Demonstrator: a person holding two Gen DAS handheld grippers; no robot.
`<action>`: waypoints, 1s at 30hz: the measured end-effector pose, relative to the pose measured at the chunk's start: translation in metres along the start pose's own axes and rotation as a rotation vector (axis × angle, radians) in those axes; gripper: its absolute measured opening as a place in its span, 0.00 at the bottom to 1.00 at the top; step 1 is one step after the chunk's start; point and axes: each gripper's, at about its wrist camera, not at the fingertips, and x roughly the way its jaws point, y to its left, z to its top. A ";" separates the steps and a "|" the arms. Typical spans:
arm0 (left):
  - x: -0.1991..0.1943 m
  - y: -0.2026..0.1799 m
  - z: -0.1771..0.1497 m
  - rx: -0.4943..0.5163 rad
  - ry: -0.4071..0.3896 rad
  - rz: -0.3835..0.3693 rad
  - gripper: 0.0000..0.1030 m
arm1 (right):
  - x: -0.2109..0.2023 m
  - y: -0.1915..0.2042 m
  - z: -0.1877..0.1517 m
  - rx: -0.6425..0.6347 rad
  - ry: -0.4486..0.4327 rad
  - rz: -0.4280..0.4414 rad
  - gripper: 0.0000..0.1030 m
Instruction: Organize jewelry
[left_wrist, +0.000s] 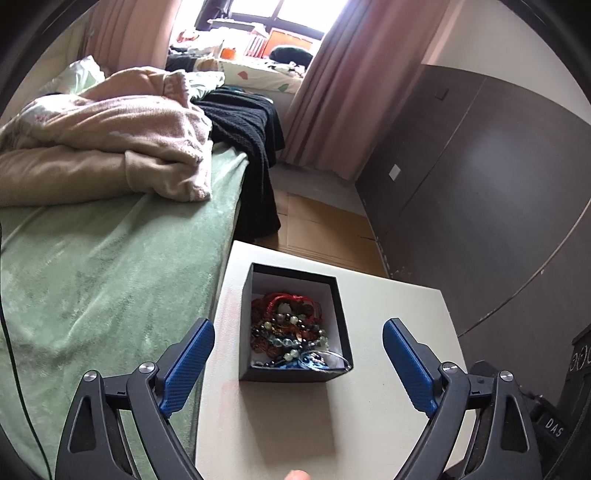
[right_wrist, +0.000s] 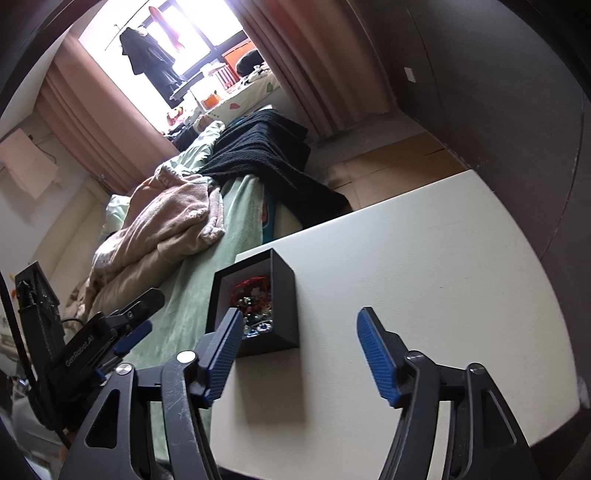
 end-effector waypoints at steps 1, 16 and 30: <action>-0.002 -0.003 -0.003 0.004 -0.001 -0.003 0.91 | -0.005 -0.003 0.000 -0.002 -0.010 -0.014 0.73; -0.018 -0.043 -0.032 0.103 -0.064 -0.014 0.98 | -0.048 -0.034 -0.012 0.011 -0.025 -0.116 0.99; -0.039 -0.066 -0.047 0.194 -0.131 0.013 0.99 | -0.078 -0.049 -0.015 -0.028 -0.063 -0.165 1.00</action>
